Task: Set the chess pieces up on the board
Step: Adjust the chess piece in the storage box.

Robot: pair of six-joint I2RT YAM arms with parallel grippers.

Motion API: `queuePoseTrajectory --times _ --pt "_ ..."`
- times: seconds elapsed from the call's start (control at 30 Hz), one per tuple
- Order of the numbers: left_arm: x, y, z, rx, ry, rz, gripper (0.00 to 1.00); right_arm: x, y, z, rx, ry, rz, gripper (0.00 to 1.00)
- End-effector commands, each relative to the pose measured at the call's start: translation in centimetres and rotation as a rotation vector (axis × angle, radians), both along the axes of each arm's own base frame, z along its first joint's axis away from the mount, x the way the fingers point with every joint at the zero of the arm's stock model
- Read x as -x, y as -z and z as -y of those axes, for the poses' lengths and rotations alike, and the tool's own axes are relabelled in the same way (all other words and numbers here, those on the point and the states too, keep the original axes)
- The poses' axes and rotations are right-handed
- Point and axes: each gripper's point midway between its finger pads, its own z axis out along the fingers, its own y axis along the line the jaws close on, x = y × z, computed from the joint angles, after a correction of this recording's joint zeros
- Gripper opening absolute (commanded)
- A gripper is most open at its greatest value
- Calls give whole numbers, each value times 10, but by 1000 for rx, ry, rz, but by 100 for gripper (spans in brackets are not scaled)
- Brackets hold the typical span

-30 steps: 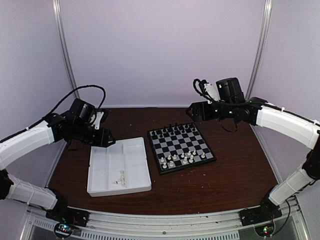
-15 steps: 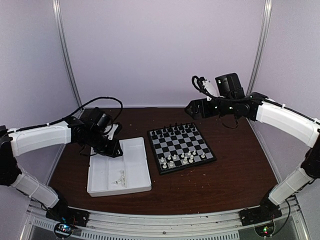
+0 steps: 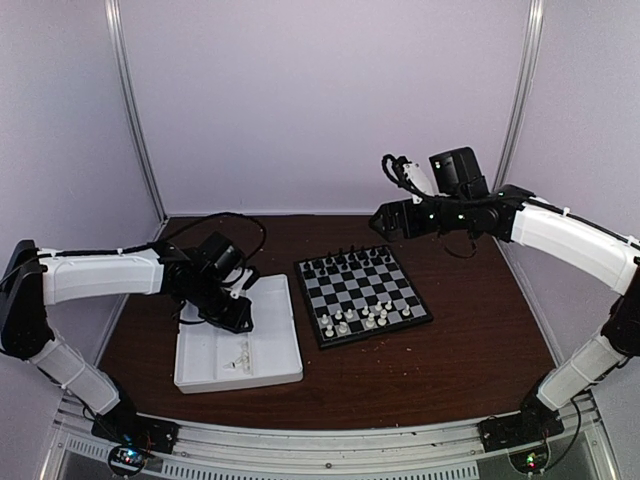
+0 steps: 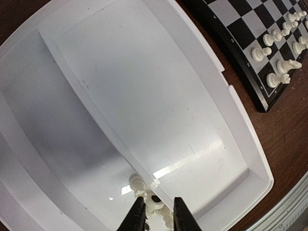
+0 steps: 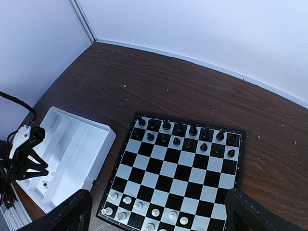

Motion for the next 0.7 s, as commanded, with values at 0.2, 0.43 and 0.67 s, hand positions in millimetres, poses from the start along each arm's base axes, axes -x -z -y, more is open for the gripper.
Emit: queuePoseTrajectory --times 0.2,0.43,0.67 --pt "8 16 -23 -78 -71 -8 22 8 -7 4 -32 -11 13 100" --pt "11 29 -23 -103 -46 -32 22 10 -7 8 -31 3 22 100" --pt "7 37 -20 -115 -33 -38 25 10 -7 9 -24 7 23 100"
